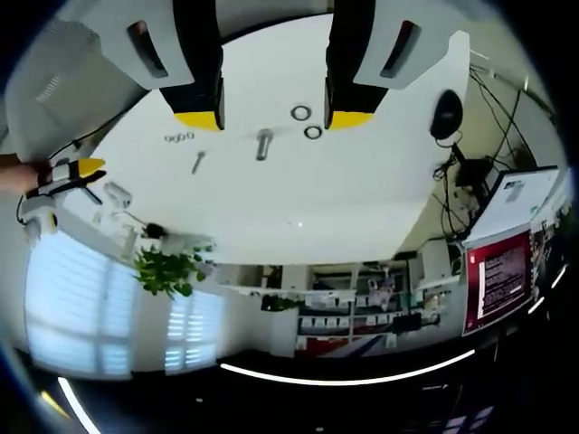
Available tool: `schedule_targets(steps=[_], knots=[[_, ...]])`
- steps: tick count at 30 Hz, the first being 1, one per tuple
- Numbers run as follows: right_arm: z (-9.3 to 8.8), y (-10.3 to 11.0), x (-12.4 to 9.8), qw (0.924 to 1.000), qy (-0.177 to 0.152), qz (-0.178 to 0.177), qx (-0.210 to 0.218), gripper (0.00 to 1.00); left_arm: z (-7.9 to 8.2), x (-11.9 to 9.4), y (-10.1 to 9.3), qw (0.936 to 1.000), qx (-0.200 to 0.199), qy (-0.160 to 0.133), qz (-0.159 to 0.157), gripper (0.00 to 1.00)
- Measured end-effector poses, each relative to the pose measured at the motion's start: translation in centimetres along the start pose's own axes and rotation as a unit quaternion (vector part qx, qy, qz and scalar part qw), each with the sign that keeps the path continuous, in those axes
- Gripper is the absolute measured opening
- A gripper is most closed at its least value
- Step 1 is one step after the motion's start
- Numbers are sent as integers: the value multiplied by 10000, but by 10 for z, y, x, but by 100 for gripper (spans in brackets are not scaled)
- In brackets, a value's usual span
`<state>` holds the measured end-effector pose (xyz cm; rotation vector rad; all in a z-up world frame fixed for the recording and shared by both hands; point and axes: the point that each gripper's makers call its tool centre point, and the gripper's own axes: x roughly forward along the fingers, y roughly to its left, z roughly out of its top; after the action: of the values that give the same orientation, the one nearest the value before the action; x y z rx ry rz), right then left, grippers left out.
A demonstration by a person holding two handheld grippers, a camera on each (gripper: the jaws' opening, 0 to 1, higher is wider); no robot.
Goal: Place the washer onto the threaded stud by aligning its center hole with the stud, sliding it down to the base, and recovering from edge contact or off-axis alignment until the washer reaches the visible bottom stop.
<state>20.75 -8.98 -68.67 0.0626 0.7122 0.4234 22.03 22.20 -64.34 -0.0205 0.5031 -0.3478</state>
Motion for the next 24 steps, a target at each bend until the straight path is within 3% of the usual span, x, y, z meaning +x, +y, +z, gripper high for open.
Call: schedule_targets(steps=[8, 24], knots=[[0, 7, 2, 9997, -9, 181, -144, 39, -3, 1, 0, 10000, 40, 84, 25, 42], [5, 7, 0, 9995, -208, 239, 39, 39, -7, 4, 4, 9997, 4, 213, 85, 42]])
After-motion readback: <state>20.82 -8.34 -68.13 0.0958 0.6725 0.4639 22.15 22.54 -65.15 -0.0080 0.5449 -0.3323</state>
